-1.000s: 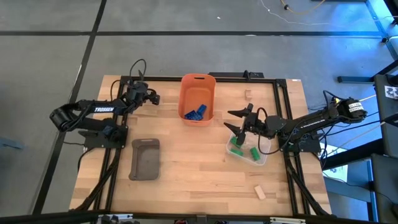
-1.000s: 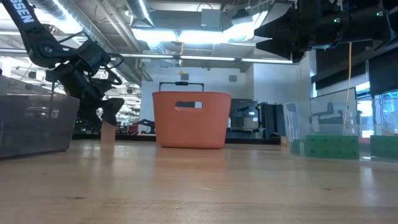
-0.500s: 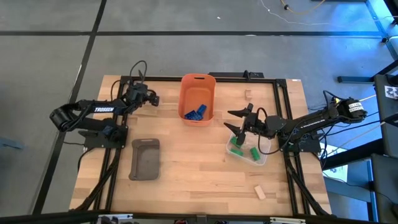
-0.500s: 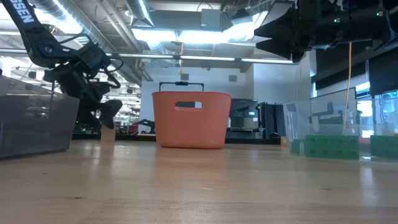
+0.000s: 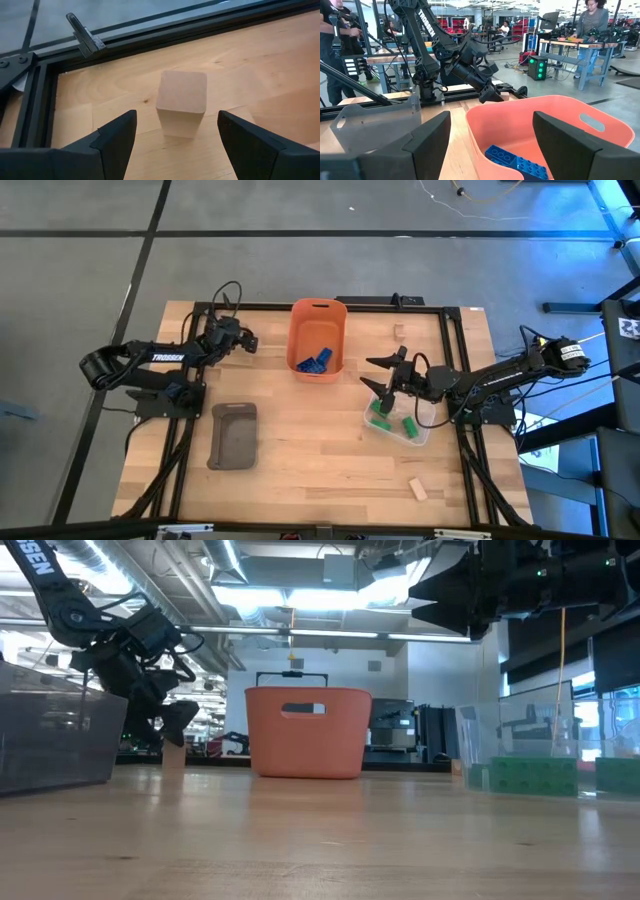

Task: Sort & place blocks by color
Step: Put the top left brown block into the black bin

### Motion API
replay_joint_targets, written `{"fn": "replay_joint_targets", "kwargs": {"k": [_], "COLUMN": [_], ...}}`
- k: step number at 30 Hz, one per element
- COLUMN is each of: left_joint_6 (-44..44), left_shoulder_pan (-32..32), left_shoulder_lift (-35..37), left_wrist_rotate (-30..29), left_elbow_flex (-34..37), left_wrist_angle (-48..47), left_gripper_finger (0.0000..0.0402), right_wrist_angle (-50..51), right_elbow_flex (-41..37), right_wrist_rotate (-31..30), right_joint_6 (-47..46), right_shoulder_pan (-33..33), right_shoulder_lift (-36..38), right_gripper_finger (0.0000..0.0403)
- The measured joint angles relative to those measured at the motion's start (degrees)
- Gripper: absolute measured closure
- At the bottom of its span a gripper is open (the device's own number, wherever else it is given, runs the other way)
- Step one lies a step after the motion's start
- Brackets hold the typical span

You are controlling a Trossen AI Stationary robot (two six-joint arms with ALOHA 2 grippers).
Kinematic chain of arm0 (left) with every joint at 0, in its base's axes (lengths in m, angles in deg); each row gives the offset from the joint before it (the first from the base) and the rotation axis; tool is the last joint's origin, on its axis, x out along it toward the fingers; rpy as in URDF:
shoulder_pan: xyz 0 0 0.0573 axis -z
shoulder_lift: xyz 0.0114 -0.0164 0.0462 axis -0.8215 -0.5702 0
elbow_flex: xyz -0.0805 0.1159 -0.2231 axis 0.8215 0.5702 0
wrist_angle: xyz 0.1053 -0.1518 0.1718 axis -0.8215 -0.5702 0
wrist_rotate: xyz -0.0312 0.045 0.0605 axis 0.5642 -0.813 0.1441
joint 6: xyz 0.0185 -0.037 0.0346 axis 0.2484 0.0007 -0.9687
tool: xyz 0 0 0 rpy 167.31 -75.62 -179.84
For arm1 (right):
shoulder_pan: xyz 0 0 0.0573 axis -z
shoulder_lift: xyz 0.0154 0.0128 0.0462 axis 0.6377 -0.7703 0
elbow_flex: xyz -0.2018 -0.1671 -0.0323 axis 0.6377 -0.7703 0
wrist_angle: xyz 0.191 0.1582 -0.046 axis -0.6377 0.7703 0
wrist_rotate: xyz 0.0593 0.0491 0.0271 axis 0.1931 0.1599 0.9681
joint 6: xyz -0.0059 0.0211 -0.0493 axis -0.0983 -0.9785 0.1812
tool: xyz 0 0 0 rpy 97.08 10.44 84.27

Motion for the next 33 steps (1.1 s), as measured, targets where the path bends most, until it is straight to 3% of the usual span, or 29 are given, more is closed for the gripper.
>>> {"fn": "replay_joint_targets", "kwargs": {"k": [7, 11, 17, 33], "left_joint_6": [1.6, -0.1, -0.32, 0.3], "left_shoulder_pan": [-0.02, -0.02, -0.07, 1.41], "left_shoulder_lift": [0.0, 0.0, -0.46, -13.77], "left_wrist_rotate": [0.38, -2.7, -0.26, -0.91], "left_elbow_flex": [0.0, 0.0, 0.0, 0.0], "left_wrist_angle": [0.3, 0.28, 1.96, 14.03], "left_gripper_finger": [0.013, 0.013, 0.013, 0.0131], "right_wrist_angle": [0.0, 0.02, 0.0, 0.0], "right_elbow_flex": [0.0, 0.0, 0.0, -0.02], "right_wrist_rotate": [0.0, 0.0, 0.0, -0.02], "right_joint_6": [-0.09, -0.01, -0.07, 0.02], "right_shoulder_pan": [0.0, 0.0, 0.0, -0.01], "right_shoulder_lift": [0.0, 0.0, 0.0, 0.0], "right_gripper_finger": [0.0118, 0.0118, 0.0118, 0.0118]}}
